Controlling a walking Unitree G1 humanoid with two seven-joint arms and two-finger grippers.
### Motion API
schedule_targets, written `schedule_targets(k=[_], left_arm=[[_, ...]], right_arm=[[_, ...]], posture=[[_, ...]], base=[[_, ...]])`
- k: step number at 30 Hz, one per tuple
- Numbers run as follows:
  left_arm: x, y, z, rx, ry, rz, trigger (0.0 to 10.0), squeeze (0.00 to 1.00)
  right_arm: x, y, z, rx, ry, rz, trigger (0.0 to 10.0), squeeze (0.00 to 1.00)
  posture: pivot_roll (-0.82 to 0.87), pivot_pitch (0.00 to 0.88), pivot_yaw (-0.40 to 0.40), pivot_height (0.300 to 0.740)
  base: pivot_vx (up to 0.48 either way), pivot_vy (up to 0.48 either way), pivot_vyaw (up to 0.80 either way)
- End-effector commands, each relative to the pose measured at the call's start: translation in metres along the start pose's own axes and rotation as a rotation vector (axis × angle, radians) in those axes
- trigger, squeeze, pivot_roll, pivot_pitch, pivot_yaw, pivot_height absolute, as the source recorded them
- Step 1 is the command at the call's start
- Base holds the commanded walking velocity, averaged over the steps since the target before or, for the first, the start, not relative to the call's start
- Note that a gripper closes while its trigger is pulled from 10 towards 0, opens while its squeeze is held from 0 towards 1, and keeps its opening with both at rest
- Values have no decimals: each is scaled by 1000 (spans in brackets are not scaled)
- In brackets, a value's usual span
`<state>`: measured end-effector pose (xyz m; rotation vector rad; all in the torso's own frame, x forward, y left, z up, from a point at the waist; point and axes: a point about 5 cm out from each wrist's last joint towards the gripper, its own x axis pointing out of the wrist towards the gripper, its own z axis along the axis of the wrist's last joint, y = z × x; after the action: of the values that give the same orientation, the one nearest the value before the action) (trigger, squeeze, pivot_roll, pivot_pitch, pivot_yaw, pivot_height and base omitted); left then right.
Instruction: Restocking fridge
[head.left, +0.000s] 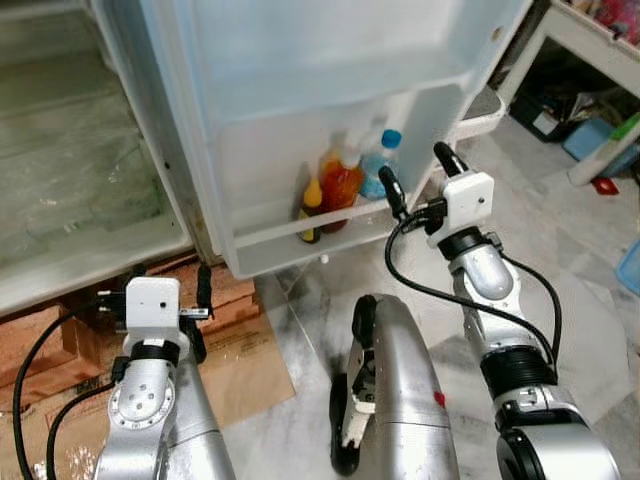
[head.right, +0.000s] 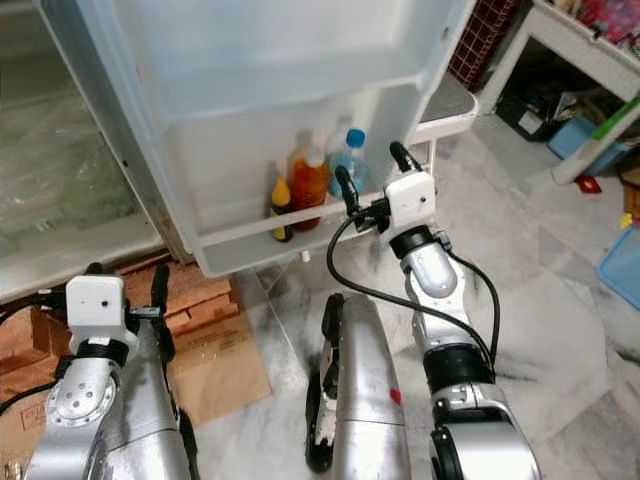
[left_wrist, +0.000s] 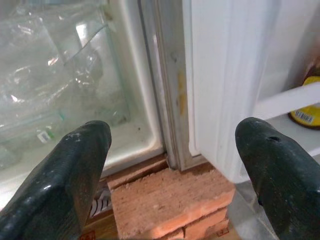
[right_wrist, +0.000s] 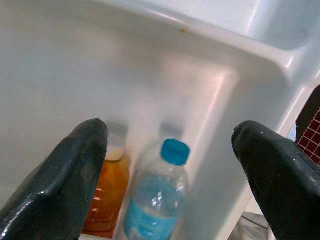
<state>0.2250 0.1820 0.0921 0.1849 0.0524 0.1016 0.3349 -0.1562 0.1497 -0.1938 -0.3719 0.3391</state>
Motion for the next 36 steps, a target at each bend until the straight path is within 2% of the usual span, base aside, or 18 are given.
schedule_targets(k=[1, 4, 6, 10, 11, 12, 13, 14, 16, 19, 23, 24, 26, 28, 31, 33, 34, 36], left_arm=[[0, -1, -3, 1, 6, -9, 10000, 0], [-2, -1, -5, -1, 6, -6, 10000, 0], [-3, -1, -6, -3, 10, -4, 10000, 0], [-5, -2, -8, -10, 17, -2, 10000, 0], [-5, -3, -9, -11, 21, -4, 10000, 0], [-4, -4, -9, -14, 22, -6, 10000, 0], [-3, -5, -9, -14, 17, -12, 10000, 0], [-3, -5, -9, -14, 17, -12, 10000, 0], [0, -6, -8, -16, 10, -19, 10000, 0], [4, -9, -7, -5, -5, -55, 10000, 0], [9, -10, -5, 14, -25, -52, 10000, 0], [11, -11, -5, 1, -21, -45, 10000, 0], [12, -11, -6, -4, -16, -39, 10000, 0], [13, -12, -7, 9, -19, -52, 10000, 0], [14, -13, -10, 3, -4, -55, 10000, 0], [14, -14, -12, 7, -1, -61, 10000, 0], [14, -15, -14, 3, 3, -64, 10000, 0], [14, -16, -15, -2, 7, -63, 10000, 0]], right_arm=[[-1, -1, 3, 2, -5, -3, 10000, 976], [-2, -1, 4, 10, 5, 1, 10000, 949], [-3, 0, 3, 19, 10, 4, 10000, 804], [-7, -1, 1, 52, 35, 3, 10000, 745], [-9, -1, -1, 65, 48, 0, 10000, 537], [-12, -1, -3, 82, 67, -8, 10000, 141], [-20, 3, -9, 127, 108, -7, 10000, 0], [-20, 3, -9, 127, 108, -7, 10000, 0], [-34, 10, -22, 148, 212, 2, 10000, 0], [-43, 15, -34, 176, 293, -11, 10000, 0], [-46, 19, -43, 202, 361, -56, 10000, 0], [-46, 18, -46, 167, 399, -88, 10000, 0], [-46, 18, -45, 155, 398, -85, 10000, 0], [-47, 21, -44, 98, 384, -37, 10000, 0], [-49, 23, -45, 160, 401, 3, 10000, 0], [-49, 23, -45, 171, 396, 3, 10000, 0], [-50, 24, -45, 262, 416, -16, 10000, 0], [-49, 24, -43, 276, 405, -31, 10000, 0]], posture=[[103, 78, -82, 448], [103, 80, -86, 448], [103, 77, -86, 448], [99, 70, -86, 448], [97, 65, -85, 448], [96, 63, -85, 448], [93, 55, -82, 448], [93, 55, -82, 448], [88, 41, -81, 448], [83, 18, -77, 448], [79, 4, -67, 448], [77, 1, -63, 448], [76, 0, -61, 448], [72, 0, -57, 448], [69, 0, -58, 448], [69, 0, -58, 448], [68, 0, -58, 448], [65, 0, -61, 448]], base=[[0, 0, 0], [0, 0, 0], [0, 0, 0], [0, 0, 0], [0, 0, 0], [0, 0, 0], [0, 0, 0], [0, 0, 0], [0, 0, 0], [0, 0, 0], [0, -150, 0], [0, -296, 0], [0, 0, 0], [0, 0, 0], [0, 0, 0], [0, 0, 0], [0, 0, 0], [0, 0, 0]])
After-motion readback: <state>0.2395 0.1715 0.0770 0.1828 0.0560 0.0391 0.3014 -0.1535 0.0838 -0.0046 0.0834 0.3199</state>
